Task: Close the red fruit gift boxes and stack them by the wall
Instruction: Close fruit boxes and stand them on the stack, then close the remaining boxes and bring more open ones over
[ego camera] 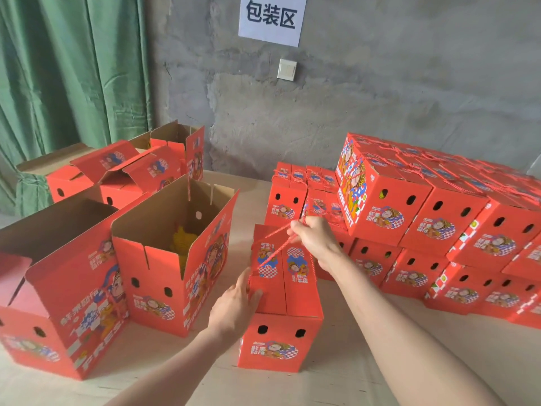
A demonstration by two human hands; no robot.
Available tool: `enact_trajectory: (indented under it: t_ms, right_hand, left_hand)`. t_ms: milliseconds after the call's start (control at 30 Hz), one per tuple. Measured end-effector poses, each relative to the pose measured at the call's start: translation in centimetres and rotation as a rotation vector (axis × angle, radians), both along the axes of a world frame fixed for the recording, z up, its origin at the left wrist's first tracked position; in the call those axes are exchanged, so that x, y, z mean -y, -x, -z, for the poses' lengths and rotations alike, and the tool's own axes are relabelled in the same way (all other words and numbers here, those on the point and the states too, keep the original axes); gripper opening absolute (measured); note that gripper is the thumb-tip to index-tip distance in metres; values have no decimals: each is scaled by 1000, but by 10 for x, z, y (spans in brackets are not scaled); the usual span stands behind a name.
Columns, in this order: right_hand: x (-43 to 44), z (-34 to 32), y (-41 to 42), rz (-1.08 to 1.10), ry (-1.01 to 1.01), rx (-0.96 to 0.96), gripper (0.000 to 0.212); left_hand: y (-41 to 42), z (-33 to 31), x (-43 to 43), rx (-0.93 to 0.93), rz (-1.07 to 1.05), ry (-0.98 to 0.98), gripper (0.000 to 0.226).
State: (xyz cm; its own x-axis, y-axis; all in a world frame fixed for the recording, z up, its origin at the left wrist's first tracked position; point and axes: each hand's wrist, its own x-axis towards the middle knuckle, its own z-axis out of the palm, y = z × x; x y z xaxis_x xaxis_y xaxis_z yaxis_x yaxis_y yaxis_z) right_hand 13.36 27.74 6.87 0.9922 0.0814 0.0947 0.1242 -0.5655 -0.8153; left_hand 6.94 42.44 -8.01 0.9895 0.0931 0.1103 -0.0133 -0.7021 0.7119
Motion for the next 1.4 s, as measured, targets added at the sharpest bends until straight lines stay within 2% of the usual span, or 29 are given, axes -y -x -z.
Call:
enact_trajectory:
  t_ms: [33,133,167,200,233,267,400,467,533,667,733,767,867,933,1067,1233,1333,1400]
  right_hand:
    - [5,2,1,-17,136,25,25]
    - [17,11,14,-104,753,85,25]
    - [20,21,21,-172,873,46,39]
    - [22,33,28,-274,914,-33,65]
    - [25,45,36,-376,873,-137,86]
    - [27,55,42,-449,833,-203,94]
    - [30,81,48,-487,864,-214,74]
    - [28,89,45,-479,873,-214,71]
    - [27,95,42,-472,882,-179,71]
    - [10,103,26,-323,840,-52,84]
    - [-8,111,16,-252,799,-25,84]
    - [-16,115,8,-240,823,-24,82]
    - [-26,122,-24,-249,1064,-13,98]
    - [-22,122,-46,-240,1086,-8,94]
    - [-16,125,-82,-181,1028,95,73]
    - [-22,121,-133,-119,1106,68,76]
    - [-26,117,-162,-100,1112,39,71]
    - [-28,118,-175,-105,1112,39,72]
  left_hand:
    - [-2,1,0,12,5,1,55]
    - [-1,-1,-2,57,47,91,54]
    - [1,-1,-4,74,58,130,54]
    - [3,-1,-7,99,80,163,52]
    - [7,1,-9,132,122,183,48]
    - [11,3,-11,169,175,193,43]
    - [26,15,-16,342,220,93,32]
    - [28,15,-13,475,212,-16,24]
    - [23,14,-10,515,193,-84,20]
    - [-5,-4,-3,378,57,-174,23]
    - [-25,-16,2,279,-16,-291,38]
    - [-35,-21,4,242,-30,-339,47]
    - [-54,-34,3,128,10,-493,58]
    - [-59,-41,-7,114,22,-663,57]
    - [-71,-63,-31,150,-27,-922,58]
    - [-83,-78,-54,8,-106,-929,63]
    - [-80,-79,-56,77,-107,-882,55]
    - [-79,-84,-58,94,-62,-876,60]
